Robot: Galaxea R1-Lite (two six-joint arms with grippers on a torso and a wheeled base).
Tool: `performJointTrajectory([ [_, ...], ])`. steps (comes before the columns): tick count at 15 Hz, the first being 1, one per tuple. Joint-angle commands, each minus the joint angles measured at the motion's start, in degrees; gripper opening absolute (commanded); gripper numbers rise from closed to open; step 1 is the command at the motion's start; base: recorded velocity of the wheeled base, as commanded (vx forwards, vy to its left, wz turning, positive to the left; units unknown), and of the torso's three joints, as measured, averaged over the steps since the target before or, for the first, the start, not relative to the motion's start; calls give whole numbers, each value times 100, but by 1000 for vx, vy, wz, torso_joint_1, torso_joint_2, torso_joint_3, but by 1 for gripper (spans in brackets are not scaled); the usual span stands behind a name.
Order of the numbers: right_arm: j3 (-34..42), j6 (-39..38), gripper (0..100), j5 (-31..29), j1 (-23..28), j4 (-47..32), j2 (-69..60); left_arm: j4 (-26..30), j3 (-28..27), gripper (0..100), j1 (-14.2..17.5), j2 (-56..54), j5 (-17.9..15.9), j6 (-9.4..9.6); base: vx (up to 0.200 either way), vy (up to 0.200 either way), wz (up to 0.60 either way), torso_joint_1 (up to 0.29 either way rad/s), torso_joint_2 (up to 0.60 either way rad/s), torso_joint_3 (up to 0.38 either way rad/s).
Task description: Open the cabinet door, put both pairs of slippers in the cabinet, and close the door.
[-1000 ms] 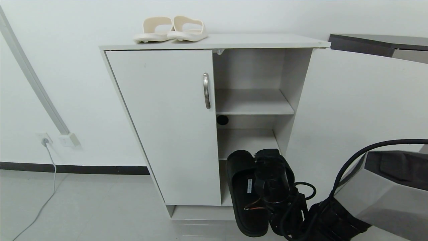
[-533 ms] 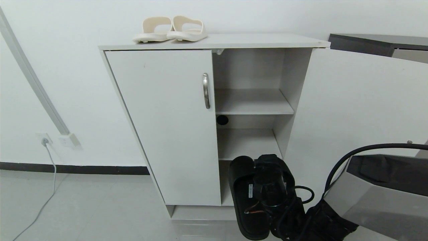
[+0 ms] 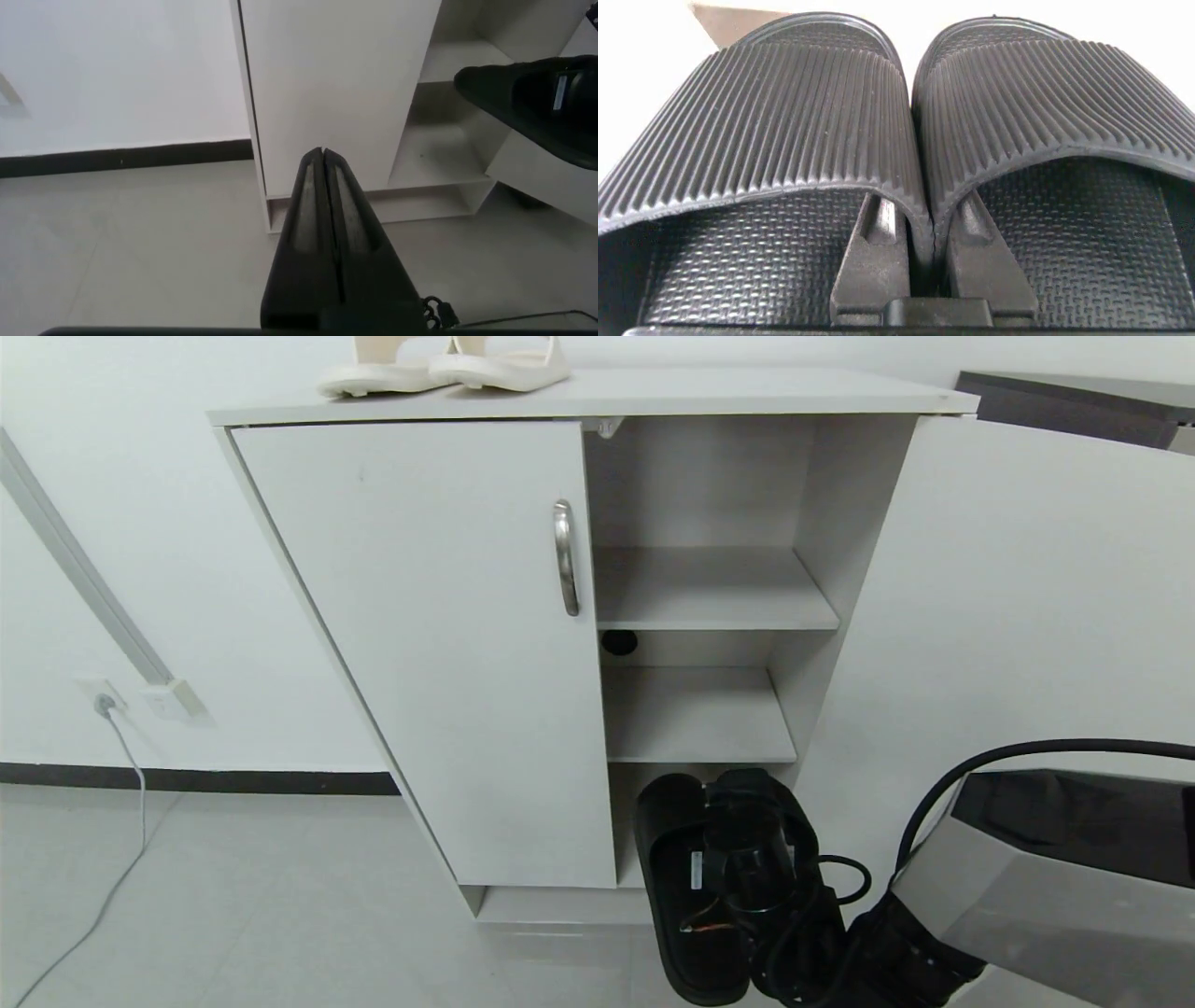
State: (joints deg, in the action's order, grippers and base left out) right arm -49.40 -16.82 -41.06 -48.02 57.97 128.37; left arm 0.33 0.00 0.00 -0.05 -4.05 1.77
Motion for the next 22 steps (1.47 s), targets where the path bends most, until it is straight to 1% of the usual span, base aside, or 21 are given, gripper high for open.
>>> performJointTrajectory([
  [1, -123, 4, 0, 10, -6, -5, 127, 2, 0, 0, 0, 14, 0, -1, 0, 0, 0, 2, 12, -188],
  [6, -325, 48, 0, -51, 38, 31, 268, 2, 0, 0, 0, 5, 0, -1, 0, 0, 0, 3, 4, -203],
  [7, -228, 346, 0, -148, 38, 426, 241, 2, 0, 0, 0, 5, 0, -1, 0, 0, 0, 2, 2, -203],
  [9, 9, 1085, 0, -236, 117, 1815, 567, 2, 0, 0, 0, 14, 0, -1, 0, 0, 0, 9, 4, -62],
  [10, 9, 1392, 0, -227, 170, 2509, 822, 2, 0, 0, 0, 5, 0, -1, 0, 0, 0, 0, 0, 0],
  [11, -9, 1568, 0, -227, 232, 2711, 962, 2, 0, 0, 0, 5, 0, -10, 0, 0, 0, 0, 0, 0],
  [20, -26, 1568, 0, -227, 240, 2702, 593, 2, 0, 0, 0, 5, 0, -10, 0, 0, 0, 0, 0, 0],
  [22, -26, 1568, 0, -227, 232, 2685, 558, 2, 0, 0, 0, 14, 0, -10, 200, 200, 0, 2, 5, -2],
])
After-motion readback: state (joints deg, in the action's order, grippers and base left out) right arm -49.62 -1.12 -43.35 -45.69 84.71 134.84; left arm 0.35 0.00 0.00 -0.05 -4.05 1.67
